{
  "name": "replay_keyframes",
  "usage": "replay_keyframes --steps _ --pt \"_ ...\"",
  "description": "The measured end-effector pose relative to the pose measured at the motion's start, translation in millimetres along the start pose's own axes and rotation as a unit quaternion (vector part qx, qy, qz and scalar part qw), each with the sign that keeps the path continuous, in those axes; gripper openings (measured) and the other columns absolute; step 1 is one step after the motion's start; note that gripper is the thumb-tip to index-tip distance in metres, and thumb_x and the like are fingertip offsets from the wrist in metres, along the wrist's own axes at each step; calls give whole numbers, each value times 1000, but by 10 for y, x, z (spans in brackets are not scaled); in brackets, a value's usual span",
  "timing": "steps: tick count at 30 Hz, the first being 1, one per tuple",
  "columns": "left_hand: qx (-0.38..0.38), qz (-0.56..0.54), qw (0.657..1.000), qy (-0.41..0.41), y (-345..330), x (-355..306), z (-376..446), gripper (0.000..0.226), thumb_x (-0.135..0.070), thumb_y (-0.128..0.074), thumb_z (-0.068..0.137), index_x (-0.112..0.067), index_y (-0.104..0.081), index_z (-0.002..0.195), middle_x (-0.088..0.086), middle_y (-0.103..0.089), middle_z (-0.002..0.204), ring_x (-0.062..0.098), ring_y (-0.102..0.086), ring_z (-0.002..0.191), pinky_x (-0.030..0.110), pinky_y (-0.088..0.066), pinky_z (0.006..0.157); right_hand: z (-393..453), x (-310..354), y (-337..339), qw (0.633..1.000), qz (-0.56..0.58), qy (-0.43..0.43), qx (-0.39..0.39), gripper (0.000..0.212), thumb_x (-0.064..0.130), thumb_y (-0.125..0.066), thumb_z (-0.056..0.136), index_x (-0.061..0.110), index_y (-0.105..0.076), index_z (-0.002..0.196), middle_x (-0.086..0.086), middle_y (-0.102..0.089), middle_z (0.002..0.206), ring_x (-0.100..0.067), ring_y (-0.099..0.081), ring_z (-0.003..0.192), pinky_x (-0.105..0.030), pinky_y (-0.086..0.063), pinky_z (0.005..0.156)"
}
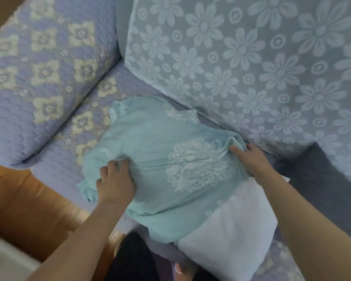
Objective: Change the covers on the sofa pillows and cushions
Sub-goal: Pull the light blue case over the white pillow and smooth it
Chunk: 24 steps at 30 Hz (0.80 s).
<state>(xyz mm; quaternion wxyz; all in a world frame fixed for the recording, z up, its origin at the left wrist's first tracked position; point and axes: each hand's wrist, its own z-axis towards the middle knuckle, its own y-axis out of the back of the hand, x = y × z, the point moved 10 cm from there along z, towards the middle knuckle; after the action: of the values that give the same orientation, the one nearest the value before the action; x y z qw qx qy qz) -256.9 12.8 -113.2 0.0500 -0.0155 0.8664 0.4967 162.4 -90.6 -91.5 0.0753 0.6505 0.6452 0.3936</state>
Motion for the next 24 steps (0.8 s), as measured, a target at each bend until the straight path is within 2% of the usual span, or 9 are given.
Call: replay_keyframes --steps 2,4,7,8,9,12,17,20,24 --pt "-11 -14 1000 -10 49 25 -30 59 -19 -50 93 -24 -41 151 12 -40 142 39 -39 125 55 -44 97 -276 -462 21 994 34 -68 76 74 64 -79 70 10 -67 119 -4 -72 101 -25 -69 90 -37 -55 80" --pt "-1 -2 1000 -17 33 22 -90 62 -20 -50 93 -22 -38 154 12 -38 145 40 -38 127 56 -45 98 -561 -645 38 956 253 -63 138 82 67 -78 66 8 -68 122 -6 -76 104 -24 -73 93 -36 -58 82" --pt "53 -1 999 2 -60 -80 -129 66 -24 -45 98 -21 -21 160 13 -25 154 39 -29 136 52 -40 107 -949 -392 257 733 656 23 180 40 45 -65 90 13 -67 114 0 -71 101 -17 -69 91 -30 -55 84" --pt "59 -2 998 8 -47 -131 -153 67 -24 -44 99 -20 -17 160 13 -22 155 40 -26 138 52 -38 109 -1066 -293 257 700 686 42 194 33 41 -63 92 15 -65 112 0 -69 104 -17 -67 96 -32 -54 87" --pt "57 -9 998 10 -17 -190 -175 69 -23 -45 98 -17 -16 160 14 -21 156 40 -25 139 52 -37 111 -1079 -388 161 714 678 20 171 26 34 -60 97 15 -64 114 -4 -67 110 -20 -66 103 -37 -55 89" --pt "17 -66 997 -25 137 -414 -292 63 -27 -49 98 -11 -29 156 14 -30 152 40 -31 136 53 -38 109 -1212 -979 -420 861 477 -161 66 25 1 -52 99 1 -59 123 -17 -63 103 -29 -66 88 -38 -61 68" --pt "-26 -107 974 -200 105 -889 -904 35 -44 -59 90 -16 -63 111 6 -59 107 30 -56 94 44 -51 77 -1977 -688 -1342 872 424 -154 189 15 9 -55 99 5 -64 110 -7 -75 100 -21 -72 92 -30 -56 80" --pt "4 -91 975 -202 -134 -854 -1109 8 -28 -64 91 -21 -63 87 -2 -63 85 26 -63 83 37 -44 67 -2098 -676 -1569 931 309 -97 168 24 22 -62 96 11 -67 116 -3 -76 103 -16 -73 95 -32 -58 83" --pt "-112 -223 959 -133 180 -466 -1078 6 -11 -68 92 -16 -65 92 -1 -62 89 21 -54 87 35 -44 80 -2159 -857 -899 977 194 -32 -78 6 23 -60 96 19 -65 94 4 -69 89 -17 -65 88 -34 -48 77"
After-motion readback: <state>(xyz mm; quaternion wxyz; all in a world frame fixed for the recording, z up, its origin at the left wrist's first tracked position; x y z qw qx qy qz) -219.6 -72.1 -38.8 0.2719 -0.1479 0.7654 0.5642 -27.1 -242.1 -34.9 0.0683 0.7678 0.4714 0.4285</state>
